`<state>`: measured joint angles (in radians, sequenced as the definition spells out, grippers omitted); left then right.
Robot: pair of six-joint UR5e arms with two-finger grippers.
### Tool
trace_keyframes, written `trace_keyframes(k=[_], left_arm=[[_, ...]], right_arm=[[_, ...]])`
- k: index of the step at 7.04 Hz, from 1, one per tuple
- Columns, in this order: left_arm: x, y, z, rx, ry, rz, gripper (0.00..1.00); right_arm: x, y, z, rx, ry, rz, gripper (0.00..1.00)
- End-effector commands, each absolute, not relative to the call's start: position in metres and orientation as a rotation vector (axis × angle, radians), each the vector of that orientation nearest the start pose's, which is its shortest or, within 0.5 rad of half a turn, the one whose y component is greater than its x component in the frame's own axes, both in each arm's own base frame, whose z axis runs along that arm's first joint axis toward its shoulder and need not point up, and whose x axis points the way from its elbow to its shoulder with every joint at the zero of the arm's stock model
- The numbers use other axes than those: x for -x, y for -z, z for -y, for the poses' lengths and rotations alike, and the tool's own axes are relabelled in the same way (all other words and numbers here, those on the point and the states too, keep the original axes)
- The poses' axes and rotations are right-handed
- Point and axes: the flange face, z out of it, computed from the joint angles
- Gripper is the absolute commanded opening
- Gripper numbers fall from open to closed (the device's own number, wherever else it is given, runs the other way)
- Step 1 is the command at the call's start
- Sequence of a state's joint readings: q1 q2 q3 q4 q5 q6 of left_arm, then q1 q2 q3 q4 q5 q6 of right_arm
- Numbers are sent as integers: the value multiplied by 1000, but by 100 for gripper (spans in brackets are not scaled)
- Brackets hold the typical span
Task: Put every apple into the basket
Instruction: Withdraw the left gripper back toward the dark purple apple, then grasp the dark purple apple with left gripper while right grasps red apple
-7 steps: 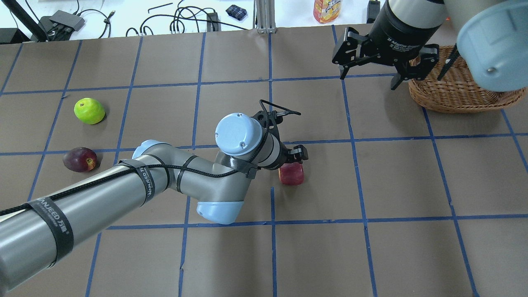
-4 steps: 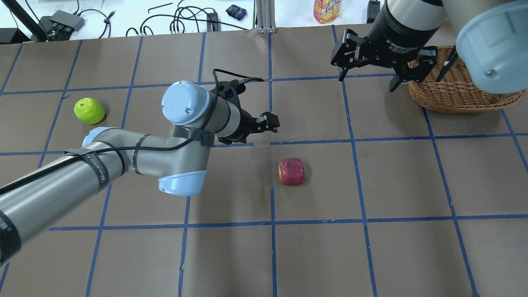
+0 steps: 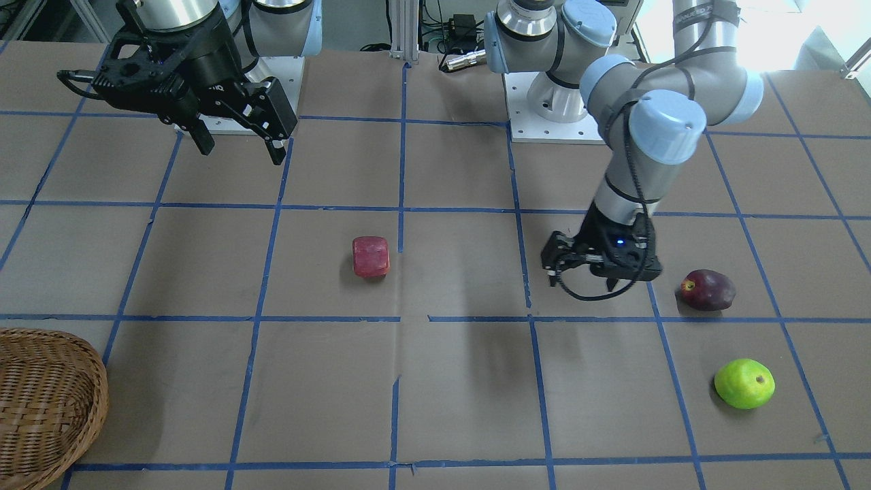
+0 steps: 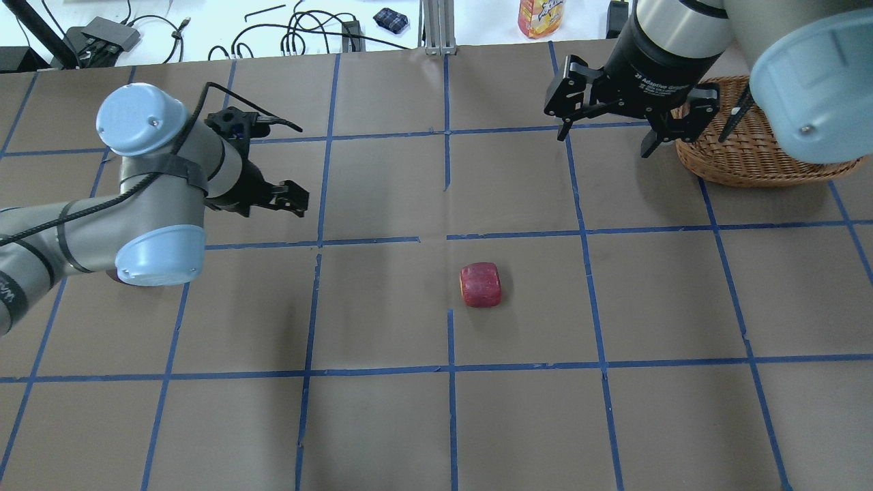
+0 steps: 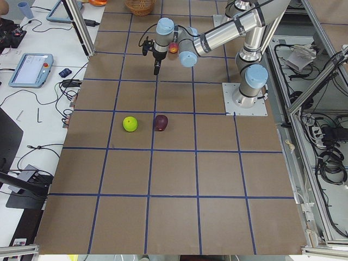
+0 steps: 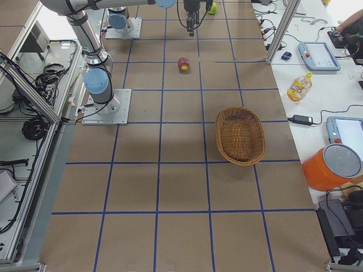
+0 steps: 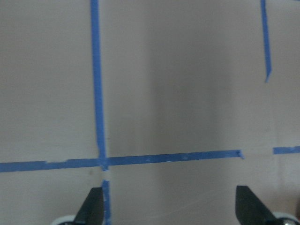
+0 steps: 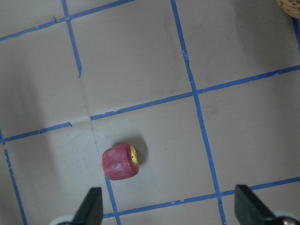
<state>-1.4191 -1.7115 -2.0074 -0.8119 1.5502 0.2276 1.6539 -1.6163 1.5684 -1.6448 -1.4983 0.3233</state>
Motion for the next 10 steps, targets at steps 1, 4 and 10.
trace_keyframes(k=[1, 4, 10], left_arm=[[-86, -285, 520, 75, 180, -2982, 100], [-181, -261, 525, -154, 105, -3000, 100], [-193, -239, 529, -143, 75, -3125, 99]], right_arm=[[-180, -515, 476, -361, 168, -3019, 100], [-234, -418, 510, -229, -50, -3079, 100], [-301, -294, 525, -87, -192, -3139, 100]])
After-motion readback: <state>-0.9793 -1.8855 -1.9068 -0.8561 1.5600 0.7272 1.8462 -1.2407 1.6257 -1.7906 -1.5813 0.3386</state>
